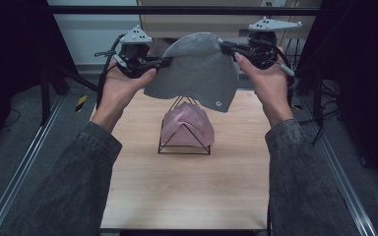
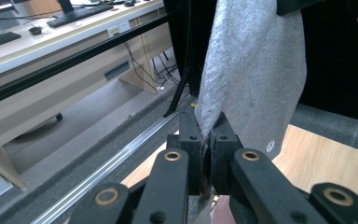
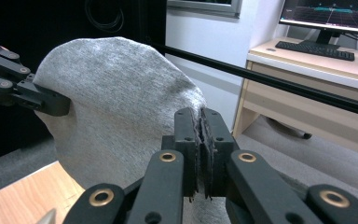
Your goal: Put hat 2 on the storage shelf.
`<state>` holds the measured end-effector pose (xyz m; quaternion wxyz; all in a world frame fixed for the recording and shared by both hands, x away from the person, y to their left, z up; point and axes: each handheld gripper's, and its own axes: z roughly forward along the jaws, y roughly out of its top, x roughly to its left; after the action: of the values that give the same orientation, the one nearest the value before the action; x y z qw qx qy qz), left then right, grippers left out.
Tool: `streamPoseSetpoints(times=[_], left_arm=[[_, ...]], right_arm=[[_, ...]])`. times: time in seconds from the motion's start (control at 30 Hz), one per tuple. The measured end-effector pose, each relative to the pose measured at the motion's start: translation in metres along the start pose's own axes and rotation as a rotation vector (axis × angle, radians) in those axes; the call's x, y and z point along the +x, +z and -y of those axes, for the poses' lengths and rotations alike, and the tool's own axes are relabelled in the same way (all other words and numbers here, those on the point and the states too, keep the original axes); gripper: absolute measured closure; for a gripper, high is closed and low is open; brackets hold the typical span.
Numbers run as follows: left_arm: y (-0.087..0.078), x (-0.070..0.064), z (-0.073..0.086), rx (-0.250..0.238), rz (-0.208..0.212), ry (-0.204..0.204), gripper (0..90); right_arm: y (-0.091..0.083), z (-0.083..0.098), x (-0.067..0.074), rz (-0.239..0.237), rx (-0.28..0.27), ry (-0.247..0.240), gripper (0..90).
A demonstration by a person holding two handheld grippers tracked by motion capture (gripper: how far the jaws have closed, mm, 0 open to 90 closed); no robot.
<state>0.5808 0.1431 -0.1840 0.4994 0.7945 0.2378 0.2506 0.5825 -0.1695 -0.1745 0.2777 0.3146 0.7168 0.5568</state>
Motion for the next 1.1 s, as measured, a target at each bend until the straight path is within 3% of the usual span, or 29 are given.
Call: streamPoseSetpoints(times=[0.17,0.27,0.5,0.53,0.8,0.87,1.1], left_arm=[[0.015,0.007,0.007,0.037,-0.024,0.01,86.6],[0.021,0.01,0.014,0.033,-0.019,-0.01,86.6],[0.034,0.009,0.031,0.057,-0.015,-0.023,86.6],[0.036,0.008,0.035,0.063,-0.019,-0.024,86.6],[0.041,0.012,0.053,0.064,-0.023,-0.049,86.7],[0.042,0.014,0.058,0.069,-0.052,-0.045,86.8],[0.039,0.028,0.071,0.087,-0.083,-0.075,86.9]], right_arm=[[0.009,0.006,-0.004,0.007,0.017,0.0,86.4],[0.014,0.01,-0.005,0.007,0.021,0.004,86.4],[0.024,0.023,-0.006,-0.005,0.036,0.003,86.4],[0.028,0.025,-0.002,-0.011,0.047,-0.015,86.4],[0.039,0.034,0.006,-0.03,0.068,-0.02,86.4],[0.043,0.037,0.006,-0.035,0.071,-0.018,86.3],[0.048,0.041,0.009,-0.061,0.067,-0.01,86.4]])
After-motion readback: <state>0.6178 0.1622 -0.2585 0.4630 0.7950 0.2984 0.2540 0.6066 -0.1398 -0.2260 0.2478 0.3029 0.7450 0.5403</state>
